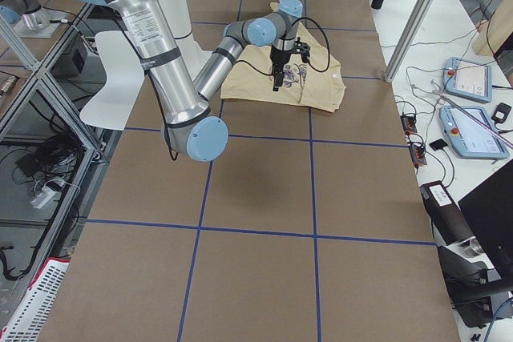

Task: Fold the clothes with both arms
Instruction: 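Lower the left gripper to the cuff of the other sleeve and grasp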

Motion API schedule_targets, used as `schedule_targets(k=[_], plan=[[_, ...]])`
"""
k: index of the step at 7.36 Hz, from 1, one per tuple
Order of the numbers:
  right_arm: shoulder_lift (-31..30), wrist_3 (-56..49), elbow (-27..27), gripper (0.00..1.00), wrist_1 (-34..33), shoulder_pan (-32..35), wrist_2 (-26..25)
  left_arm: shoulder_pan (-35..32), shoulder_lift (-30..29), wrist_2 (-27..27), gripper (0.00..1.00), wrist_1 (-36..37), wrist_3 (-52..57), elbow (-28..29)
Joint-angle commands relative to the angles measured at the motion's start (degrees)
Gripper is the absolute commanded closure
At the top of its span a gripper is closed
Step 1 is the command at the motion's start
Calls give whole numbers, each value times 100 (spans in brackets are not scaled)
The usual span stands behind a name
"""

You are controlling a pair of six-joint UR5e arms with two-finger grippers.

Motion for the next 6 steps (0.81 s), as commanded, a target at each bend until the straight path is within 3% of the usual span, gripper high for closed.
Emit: schedule_targets(k=[1, 2, 4, 6], plan=[[-18, 0, 0, 0, 0, 0, 7, -13, 15, -18, 100, 6, 9, -164], [-27, 0, 0, 0, 0, 9, 7, -57, 42, -105, 100, 6, 87, -400], [-71, -9, 52, 0, 0, 18, 7, -162, -10, -954, 100, -3, 71, -1137], [-228, -9, 158, 0, 0, 27, 16, -627, -717, -1781, 100, 41, -8, -1176]])
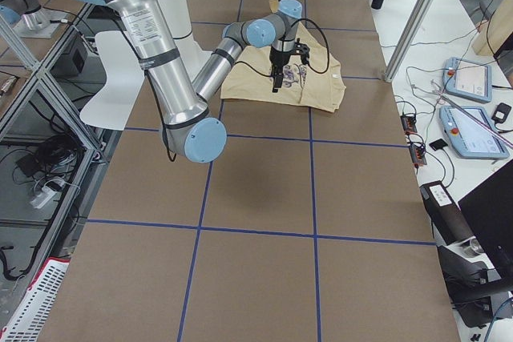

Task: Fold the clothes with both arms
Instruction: 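Lift the held sleeve and carry it across the shirt toward the collar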

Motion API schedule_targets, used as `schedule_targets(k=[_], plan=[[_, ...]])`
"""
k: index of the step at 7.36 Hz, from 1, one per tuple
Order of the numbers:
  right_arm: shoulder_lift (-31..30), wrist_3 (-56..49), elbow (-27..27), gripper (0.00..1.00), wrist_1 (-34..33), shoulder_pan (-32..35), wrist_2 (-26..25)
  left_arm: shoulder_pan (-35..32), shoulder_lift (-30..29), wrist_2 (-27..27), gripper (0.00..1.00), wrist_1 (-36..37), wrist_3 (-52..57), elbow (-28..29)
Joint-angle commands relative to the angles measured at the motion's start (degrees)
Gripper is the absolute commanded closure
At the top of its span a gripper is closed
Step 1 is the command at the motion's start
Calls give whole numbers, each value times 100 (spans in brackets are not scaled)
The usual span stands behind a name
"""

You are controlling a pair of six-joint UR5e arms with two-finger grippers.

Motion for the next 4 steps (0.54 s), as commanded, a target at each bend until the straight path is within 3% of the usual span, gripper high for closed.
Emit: schedule_targets(k=[1, 4], plan=[[-218, -18, 125, 0, 0, 4, -18, -371, -1028, -831, 100, 335, -321, -46], [-403, -79, 152, 0, 0, 4, -18, -434, -3521, -1150, 100, 1276, -2170, 294]])
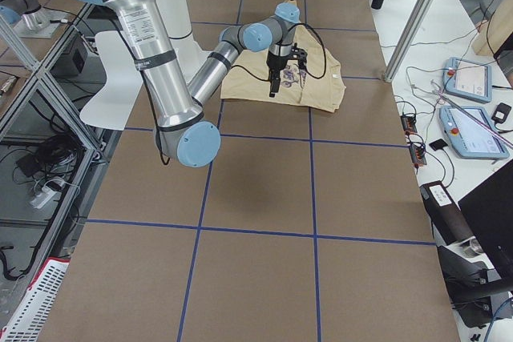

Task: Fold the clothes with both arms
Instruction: 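Lift the held sleeve and carry it across the shirt toward the collar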

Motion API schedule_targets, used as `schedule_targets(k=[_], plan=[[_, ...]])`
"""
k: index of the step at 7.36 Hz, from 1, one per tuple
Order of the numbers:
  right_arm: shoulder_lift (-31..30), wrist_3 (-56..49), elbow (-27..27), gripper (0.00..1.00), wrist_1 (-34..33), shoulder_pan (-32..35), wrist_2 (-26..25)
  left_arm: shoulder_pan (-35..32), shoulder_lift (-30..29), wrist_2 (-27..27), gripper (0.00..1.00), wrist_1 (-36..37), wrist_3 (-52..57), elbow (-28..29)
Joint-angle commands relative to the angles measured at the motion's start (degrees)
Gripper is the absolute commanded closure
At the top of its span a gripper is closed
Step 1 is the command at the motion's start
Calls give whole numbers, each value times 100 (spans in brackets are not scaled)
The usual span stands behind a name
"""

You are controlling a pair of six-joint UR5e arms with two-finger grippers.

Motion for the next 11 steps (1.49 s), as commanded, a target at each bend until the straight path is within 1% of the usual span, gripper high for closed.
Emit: schedule_targets(k=[1, 2, 3, 4, 5, 6, 7, 8, 9, 10, 11], plan=[[-166, -27, 59, 0, 0, 0, -1, 46, -1545, -80, 100, 352, -1343, 281], [-253, -45, 120, 0, 9, 9, -1, 238, -2089, -80, 100, 334, -1687, 525], [-254, -80, 103, 0, 0, 9, -10, 397, -2678, -71, 100, 317, -1978, 936], [-263, -71, 86, 0, 9, 9, -10, 529, -3258, -45, 100, 160, -2033, 1619], [-254, -62, 77, 0, 0, 0, -10, 617, -3446, -28, 100, -172, -2042, 2096], [-254, -54, 59, 0, 9, -9, -19, 722, -3413, -10, 100, -454, -2025, 2379], [-254, -54, 51, 0, 9, -9, -19, 932, -3422, 129, 100, -718, -2016, 2660], [-246, -54, 42, 0, 9, -9, -19, 1256, -3448, 723, 100, -877, -2025, 2872], [-246, -54, 16, 0, 0, -17, -27, 1434, -3500, 1085, 100, -1279, -2016, 3283], [-219, -45, -20, 0, 9, -26, -27, 1531, -3649, 1106, 100, -1596, -2007, 3766], [-184, -45, -63, 0, 9, -26, -27, 1793, -3807, 1550, 100, -1860, -2007, 4232]])
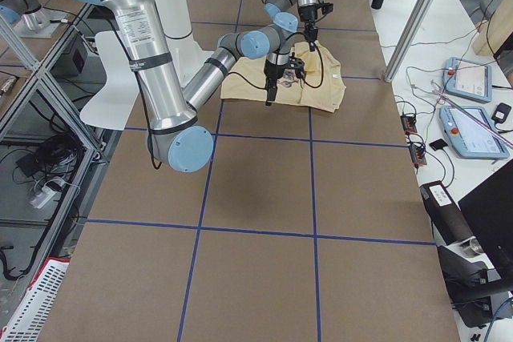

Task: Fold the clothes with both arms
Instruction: 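Lift the held sleeve and carry it across the shirt toward the collar, then release the sleeve with the left gripper while the right gripper moves toward the hem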

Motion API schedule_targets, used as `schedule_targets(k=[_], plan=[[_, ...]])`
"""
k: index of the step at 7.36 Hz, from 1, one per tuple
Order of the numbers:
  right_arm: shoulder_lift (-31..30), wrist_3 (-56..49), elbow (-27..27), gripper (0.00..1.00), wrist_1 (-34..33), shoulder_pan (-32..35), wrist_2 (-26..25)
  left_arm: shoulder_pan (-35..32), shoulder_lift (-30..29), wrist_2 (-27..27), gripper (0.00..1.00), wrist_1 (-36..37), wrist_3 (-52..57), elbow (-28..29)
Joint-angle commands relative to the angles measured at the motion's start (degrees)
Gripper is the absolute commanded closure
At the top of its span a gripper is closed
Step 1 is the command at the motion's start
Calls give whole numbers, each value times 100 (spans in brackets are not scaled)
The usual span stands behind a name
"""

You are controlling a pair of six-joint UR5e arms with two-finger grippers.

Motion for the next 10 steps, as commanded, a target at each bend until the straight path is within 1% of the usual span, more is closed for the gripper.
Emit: schedule_targets(k=[1, 2, 3, 4, 5, 6, 7, 8, 9, 10], plan=[[44, -6, -65, 0, 2, -5, -1, 465, -240, 702, 100, -651, 12, 899], [26, 38, -135, 0, 237, 4, -1, 546, -354, 748, 100, -707, 13, 1076], [-9, 73, -223, 0, 492, -5, -1, 634, -451, 871, 100, -707, 21, 1165], [0, 82, -276, 0, 590, -5, -1, 687, -478, 872, 100, -716, 39, 1166], [9, 82, -268, 0, 591, -5, 8, 731, -539, 872, 47, -734, 39, 1166], [35, 82, -268, 0, 591, -5, 16, 801, -566, 1081, 0, -986, 39, 1166], [52, 82, -268, 0, 617, -5, 25, 915, -566, 1379, 0, -1041, 39, 1166], [61, 82, -242, 0, 626, -5, 25, 898, -523, 1382, 0, -1033, 48, 1148], [61, 91, -241, 0, 852, -5, 34, 820, -453, 1373, 0, -1015, 283, 1105], [53, 274, -224, 0, 1098, -13, 34, 776, -86, 1338, 0, -937, 346, 817]])
